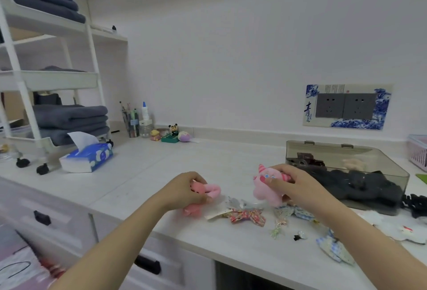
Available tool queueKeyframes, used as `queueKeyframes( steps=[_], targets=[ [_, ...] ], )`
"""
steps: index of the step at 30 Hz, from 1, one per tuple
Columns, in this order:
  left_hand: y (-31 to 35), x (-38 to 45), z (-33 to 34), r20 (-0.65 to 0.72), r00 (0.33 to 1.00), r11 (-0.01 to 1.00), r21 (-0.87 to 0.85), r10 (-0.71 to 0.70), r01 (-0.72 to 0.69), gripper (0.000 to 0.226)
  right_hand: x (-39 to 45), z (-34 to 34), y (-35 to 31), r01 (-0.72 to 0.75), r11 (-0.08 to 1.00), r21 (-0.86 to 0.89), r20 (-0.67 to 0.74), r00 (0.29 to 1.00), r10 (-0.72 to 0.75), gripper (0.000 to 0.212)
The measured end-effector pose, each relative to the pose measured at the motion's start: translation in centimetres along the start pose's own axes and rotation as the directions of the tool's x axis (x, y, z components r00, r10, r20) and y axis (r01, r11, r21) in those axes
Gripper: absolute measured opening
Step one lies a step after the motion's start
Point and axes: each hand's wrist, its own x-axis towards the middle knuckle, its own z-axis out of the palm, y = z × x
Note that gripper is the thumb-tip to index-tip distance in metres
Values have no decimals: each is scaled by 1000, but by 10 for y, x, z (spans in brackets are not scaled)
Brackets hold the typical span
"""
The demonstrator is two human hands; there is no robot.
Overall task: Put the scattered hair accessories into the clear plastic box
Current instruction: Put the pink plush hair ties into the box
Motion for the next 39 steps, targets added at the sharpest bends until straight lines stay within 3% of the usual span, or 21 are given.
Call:
queueKeyframes(
  steps=[3, 10, 16, 20, 24, 30, 34, 39],
  targets=[
    [15, 0, -4, -6, 997, 975, -208, 77, -77, 33, 0, -6, -3, 4, 1000, 21, -23, 1000, -3, 20],
    [77, 15, 12, 84, 956, 886, -405, 282, -226, 33, -11, -40, -12, -8, 989, 150, -71, 997, 19, 18],
    [137, 46, 45, 152, 938, 715, -688, 312, -126, 32, -20, -92, -8, 31, 993, 117, -267, 964, 1, 17],
    [184, 68, 85, 122, 954, 723, -680, 273, -120, 40, -29, -136, 2, 16, 996, 83, -371, 929, 16, 21],
    [215, 87, 119, 122, 949, 657, -746, 292, -107, 44, -38, -170, 13, 1, 997, 83, -472, 881, 38, 23],
    [240, 122, 161, 94, 953, 683, -718, 290, -137, 24, -47, -213, 35, -13, 987, 157, -611, 784, 108, 14],
    [245, 138, 170, 160, 942, 755, -643, 295, -127, 19, -46, -225, 44, -12, 984, 179, -625, 771, 123, 6],
    [240, 150, 174, 271, 918, 863, -489, 290, -128, 16, -45, -234, 56, -67, 986, 154, -622, 769, 149, 21]
  ],
)
